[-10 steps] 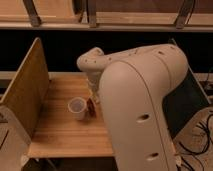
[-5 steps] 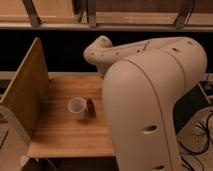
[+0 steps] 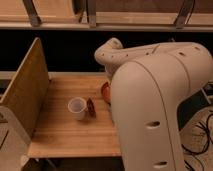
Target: Place the bottle in the ceramic bowl
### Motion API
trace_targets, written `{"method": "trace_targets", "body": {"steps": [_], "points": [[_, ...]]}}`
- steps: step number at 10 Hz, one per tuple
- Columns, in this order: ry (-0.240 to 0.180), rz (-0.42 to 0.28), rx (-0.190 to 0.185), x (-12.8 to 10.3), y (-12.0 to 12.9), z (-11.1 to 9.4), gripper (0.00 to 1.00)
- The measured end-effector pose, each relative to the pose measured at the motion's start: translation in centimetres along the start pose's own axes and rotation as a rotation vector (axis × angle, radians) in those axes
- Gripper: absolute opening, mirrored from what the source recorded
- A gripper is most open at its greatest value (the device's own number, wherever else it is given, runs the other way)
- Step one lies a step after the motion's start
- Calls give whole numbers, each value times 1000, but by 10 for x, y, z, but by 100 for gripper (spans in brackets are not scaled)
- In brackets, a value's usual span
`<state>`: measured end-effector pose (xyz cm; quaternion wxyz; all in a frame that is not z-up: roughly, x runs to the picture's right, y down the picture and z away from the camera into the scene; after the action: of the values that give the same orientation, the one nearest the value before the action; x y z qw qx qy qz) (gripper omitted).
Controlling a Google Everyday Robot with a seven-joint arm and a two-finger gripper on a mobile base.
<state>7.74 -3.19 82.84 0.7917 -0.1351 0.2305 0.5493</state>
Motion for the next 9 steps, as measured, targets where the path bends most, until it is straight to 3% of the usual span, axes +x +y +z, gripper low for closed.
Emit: {"method": "trace_targets", "body": {"steps": [6,8,9], "points": [[-3,-4,-2,-1,3,0,61],[-3,-4,-2,-1,3,0,78],[-3,-4,-2,-1,3,0,80]]}}
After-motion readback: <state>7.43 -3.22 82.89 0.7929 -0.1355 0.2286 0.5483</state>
